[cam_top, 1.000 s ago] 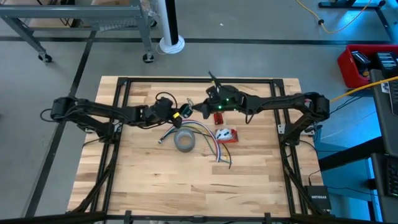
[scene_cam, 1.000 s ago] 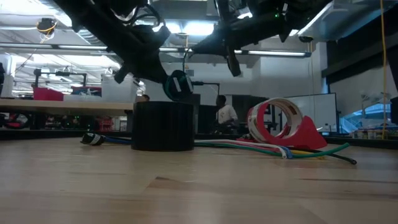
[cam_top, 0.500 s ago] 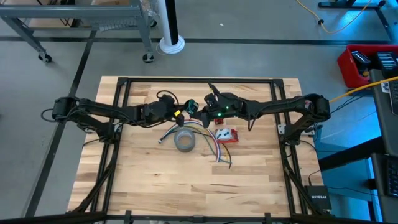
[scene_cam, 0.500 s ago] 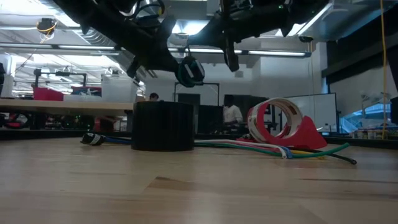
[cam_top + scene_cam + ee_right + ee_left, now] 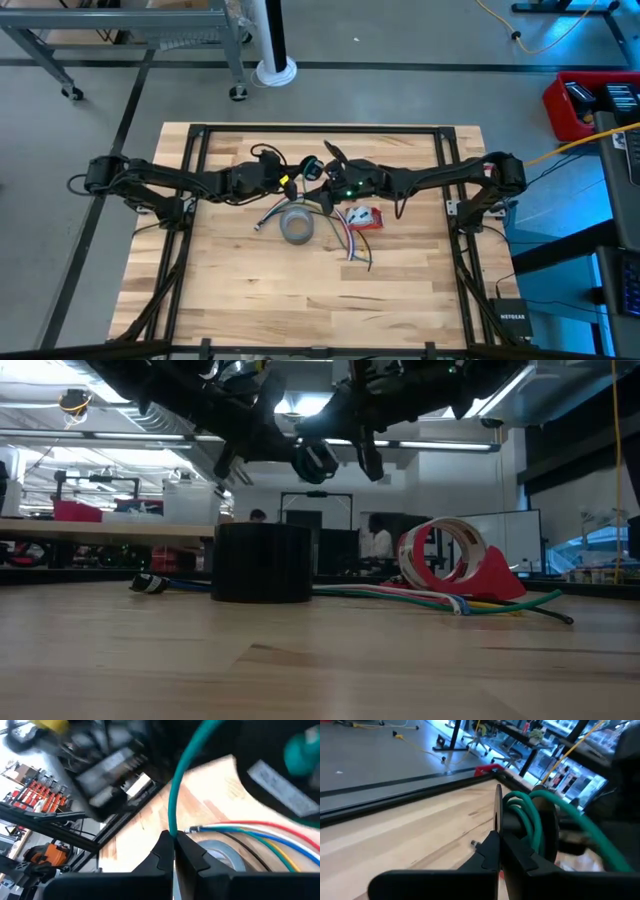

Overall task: Coil cords
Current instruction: Coil the green wire onto the black spool

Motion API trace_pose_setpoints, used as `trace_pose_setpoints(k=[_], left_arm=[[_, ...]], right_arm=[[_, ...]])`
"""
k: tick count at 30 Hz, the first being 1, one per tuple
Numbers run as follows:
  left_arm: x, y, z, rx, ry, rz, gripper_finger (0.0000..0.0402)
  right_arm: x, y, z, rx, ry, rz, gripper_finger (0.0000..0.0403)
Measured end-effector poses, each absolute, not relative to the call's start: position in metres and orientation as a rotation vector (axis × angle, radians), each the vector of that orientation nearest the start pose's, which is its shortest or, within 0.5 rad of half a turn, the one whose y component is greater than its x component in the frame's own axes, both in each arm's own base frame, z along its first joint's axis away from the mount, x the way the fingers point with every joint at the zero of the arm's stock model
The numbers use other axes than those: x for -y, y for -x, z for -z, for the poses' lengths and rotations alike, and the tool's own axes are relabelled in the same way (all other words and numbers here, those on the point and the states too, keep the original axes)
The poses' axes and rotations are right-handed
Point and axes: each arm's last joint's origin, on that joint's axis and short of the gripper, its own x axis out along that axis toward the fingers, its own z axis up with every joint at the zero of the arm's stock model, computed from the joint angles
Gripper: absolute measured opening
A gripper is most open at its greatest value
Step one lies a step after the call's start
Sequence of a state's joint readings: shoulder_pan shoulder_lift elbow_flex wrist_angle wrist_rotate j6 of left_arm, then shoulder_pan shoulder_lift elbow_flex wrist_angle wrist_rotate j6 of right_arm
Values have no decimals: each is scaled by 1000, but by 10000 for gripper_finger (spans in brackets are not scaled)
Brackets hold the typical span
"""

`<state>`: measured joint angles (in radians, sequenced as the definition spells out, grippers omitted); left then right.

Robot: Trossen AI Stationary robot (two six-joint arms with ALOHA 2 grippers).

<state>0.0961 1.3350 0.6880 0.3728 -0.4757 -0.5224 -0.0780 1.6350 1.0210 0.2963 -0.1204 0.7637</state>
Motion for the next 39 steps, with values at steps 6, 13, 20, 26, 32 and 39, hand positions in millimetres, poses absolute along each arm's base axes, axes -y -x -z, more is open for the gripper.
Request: trace_pose_setpoints(k=[6,13,20,26,32,39], left_arm=[[-39,-279,-239,-80,461,-606,0],[-37,-279,-241,-59,465,-595,0],[-31,-280,-243,-46,449,-567,0],[-29,-280,-243,-56,432,-561,0],[-29,-279,-245,-58,413,-560,0],[-29,-279,-243,-77,411,-549,0]], right_arm=[[25,-368,-230,-358,-815,103,3],[26,-371,-221,-378,-815,125,4],[27,-371,-217,-399,-810,159,3],[27,-368,-213,-444,-805,189,3],[28,-367,-210,-455,-793,230,5],[29,-366,-208,-479,-759,267,3]])
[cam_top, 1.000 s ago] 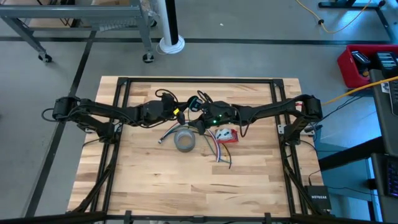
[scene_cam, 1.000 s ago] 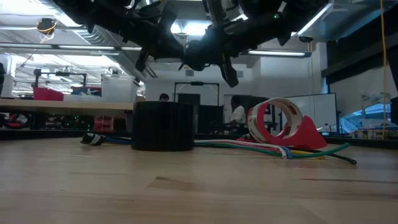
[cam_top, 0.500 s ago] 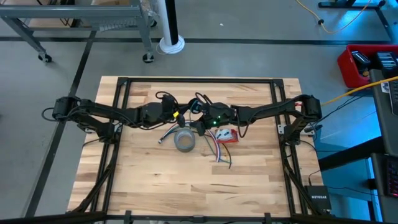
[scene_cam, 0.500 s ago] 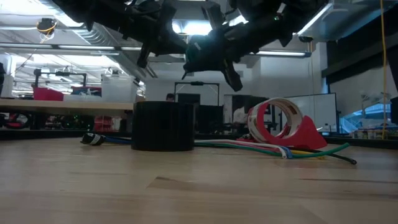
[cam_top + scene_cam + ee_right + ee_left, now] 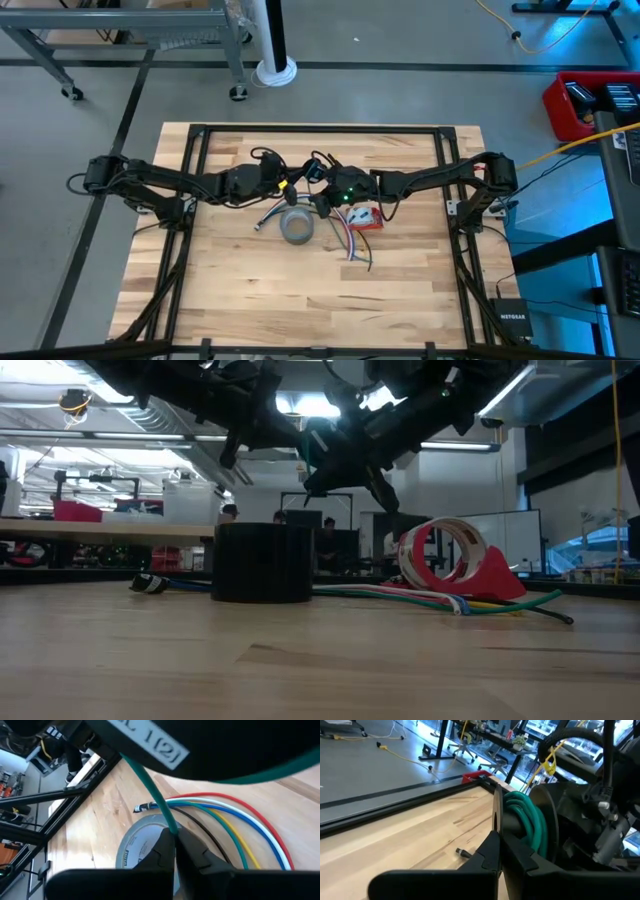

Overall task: Coil cords
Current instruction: Coil the green wire onto the black spool

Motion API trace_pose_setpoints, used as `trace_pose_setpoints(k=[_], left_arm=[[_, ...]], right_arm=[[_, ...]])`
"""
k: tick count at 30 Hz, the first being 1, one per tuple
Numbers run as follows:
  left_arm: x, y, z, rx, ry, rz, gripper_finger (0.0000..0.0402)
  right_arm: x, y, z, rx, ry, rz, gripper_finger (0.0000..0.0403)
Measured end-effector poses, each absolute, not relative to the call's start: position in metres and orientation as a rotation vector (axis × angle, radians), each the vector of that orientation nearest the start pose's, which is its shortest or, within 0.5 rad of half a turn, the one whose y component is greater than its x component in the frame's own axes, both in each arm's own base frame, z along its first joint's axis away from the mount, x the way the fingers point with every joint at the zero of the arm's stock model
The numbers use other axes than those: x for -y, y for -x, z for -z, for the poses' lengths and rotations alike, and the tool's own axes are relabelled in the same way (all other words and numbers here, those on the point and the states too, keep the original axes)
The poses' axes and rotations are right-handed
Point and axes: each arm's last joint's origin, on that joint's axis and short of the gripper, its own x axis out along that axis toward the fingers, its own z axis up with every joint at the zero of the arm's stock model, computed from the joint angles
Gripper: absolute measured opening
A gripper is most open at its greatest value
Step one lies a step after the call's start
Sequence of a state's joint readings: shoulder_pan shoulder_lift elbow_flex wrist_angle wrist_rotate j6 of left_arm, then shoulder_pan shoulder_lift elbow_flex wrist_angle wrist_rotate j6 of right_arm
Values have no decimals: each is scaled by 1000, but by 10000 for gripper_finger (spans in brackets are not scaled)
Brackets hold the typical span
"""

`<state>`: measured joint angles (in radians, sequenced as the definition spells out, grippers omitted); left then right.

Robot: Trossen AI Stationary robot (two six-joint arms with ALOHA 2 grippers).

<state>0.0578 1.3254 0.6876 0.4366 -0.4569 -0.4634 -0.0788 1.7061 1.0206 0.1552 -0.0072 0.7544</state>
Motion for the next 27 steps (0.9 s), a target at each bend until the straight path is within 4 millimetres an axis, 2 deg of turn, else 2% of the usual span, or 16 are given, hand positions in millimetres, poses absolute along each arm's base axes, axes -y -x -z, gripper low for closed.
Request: trace_pose_setpoints(k=[14,27], left_arm=[[-27,-267,-251,-114,411,-547,0],[-22,-267,-251,-127,405,-531,0]], right_arm=[[35,-363,-206,-497,-735,309,3],[43,-361,-204,-503,-726,357,3]])
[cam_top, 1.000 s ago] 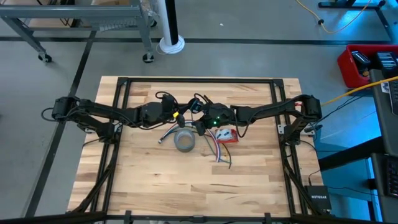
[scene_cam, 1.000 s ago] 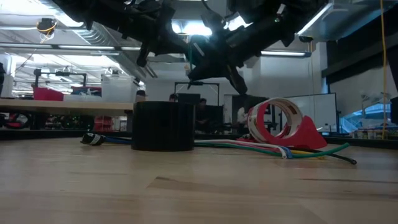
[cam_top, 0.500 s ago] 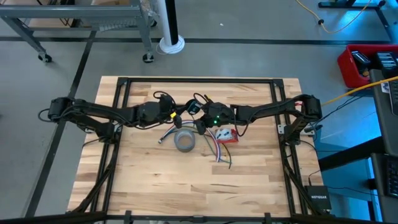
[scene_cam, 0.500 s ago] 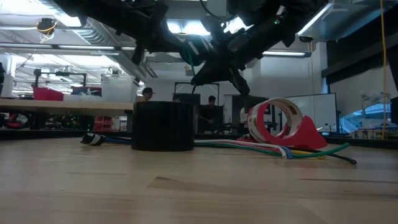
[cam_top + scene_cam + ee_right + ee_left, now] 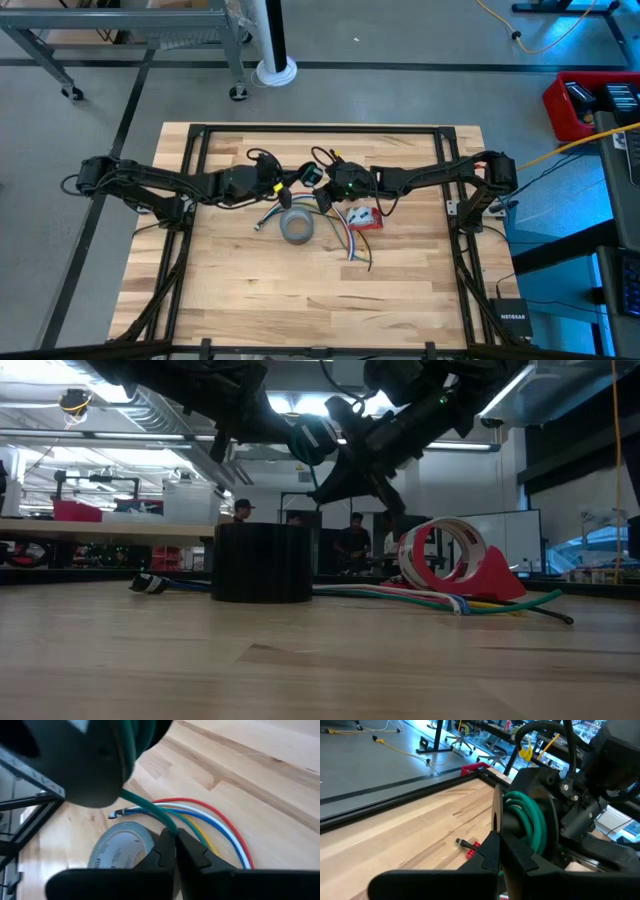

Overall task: Coil cords
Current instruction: Coil the green wire onto the black spool

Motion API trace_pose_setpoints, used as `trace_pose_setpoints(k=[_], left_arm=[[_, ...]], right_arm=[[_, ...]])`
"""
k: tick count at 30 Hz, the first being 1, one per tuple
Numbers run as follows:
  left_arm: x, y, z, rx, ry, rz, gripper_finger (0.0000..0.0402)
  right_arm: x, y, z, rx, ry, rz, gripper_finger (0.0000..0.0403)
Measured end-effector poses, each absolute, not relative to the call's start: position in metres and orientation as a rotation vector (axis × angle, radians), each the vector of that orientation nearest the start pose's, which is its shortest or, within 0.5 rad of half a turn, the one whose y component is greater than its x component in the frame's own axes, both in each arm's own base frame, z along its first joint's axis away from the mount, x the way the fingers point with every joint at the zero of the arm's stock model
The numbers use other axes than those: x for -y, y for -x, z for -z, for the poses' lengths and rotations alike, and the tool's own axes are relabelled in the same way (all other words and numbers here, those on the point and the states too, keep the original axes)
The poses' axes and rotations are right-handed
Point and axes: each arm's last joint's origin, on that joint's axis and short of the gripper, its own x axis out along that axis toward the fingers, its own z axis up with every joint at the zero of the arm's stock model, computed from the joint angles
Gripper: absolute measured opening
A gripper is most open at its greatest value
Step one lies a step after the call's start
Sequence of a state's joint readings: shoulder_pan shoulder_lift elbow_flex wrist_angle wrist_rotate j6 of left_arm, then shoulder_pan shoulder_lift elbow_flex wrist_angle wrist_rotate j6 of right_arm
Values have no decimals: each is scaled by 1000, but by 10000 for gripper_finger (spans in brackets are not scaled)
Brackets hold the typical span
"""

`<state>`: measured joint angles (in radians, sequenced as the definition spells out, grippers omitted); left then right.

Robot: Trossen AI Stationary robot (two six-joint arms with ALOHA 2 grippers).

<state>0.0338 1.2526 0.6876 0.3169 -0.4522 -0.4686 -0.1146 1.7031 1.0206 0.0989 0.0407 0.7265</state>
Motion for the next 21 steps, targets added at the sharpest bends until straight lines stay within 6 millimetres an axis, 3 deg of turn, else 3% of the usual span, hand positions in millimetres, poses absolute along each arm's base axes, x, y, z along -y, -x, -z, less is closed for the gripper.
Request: trace_pose_setpoints(k=[21], left_arm=[[-20,-263,-242,-219,441,-529,0]], right_arm=[[43,-359,-201,-534,-691,380,7]])
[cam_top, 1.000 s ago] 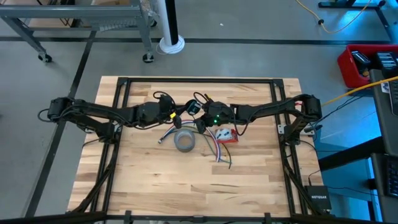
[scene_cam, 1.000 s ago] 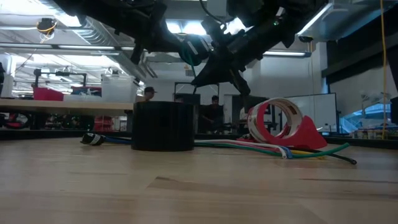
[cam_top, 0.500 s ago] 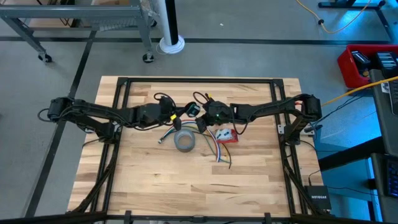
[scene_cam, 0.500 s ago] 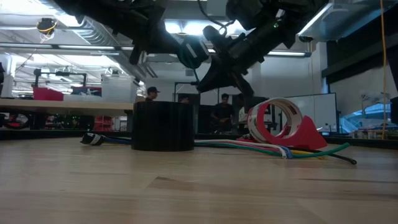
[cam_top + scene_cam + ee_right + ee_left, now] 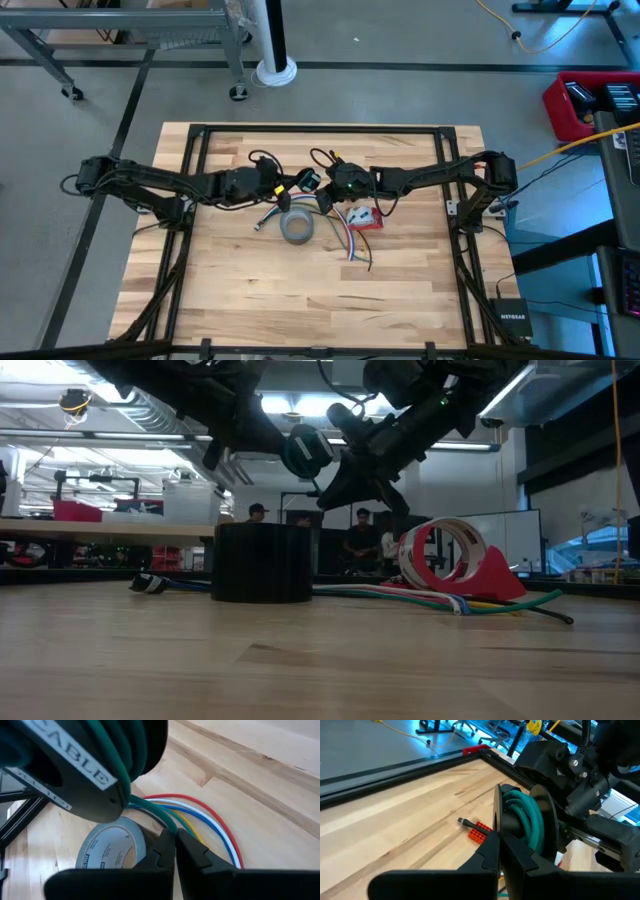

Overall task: Coil cords
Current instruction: Coil the green wire onto the black spool

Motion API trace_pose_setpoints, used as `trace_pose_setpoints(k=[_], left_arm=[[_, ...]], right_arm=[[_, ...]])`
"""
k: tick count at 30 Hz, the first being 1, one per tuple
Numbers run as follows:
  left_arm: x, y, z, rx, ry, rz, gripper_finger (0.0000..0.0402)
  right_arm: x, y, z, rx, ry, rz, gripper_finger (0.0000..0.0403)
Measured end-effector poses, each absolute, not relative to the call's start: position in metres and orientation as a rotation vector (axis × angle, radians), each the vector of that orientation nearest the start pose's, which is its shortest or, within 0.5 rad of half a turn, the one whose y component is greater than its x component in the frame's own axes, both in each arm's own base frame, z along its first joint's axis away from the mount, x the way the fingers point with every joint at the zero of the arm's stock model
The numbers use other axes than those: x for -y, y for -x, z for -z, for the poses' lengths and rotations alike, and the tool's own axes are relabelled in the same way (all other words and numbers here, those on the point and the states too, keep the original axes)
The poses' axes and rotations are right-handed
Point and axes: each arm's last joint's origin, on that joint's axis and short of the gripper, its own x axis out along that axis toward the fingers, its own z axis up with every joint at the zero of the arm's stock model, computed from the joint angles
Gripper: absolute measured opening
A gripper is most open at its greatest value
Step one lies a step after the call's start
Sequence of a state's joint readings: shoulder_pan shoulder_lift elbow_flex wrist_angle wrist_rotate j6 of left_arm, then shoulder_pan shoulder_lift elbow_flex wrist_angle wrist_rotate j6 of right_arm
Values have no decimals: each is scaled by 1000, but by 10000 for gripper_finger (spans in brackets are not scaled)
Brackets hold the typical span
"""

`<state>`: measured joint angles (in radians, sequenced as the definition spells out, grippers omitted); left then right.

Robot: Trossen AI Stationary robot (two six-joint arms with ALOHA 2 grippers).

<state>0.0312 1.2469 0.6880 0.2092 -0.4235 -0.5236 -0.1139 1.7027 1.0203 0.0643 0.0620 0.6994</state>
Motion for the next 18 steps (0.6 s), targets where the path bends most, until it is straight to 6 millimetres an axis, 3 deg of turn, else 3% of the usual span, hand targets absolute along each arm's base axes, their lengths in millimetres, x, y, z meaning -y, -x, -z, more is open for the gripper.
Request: trace_pose_setpoints(k=[18], left_arm=[[-17,-260,-233,-317,554,-505,0]], right_arm=[[44,-359,-201,-522,-677,412,8]])
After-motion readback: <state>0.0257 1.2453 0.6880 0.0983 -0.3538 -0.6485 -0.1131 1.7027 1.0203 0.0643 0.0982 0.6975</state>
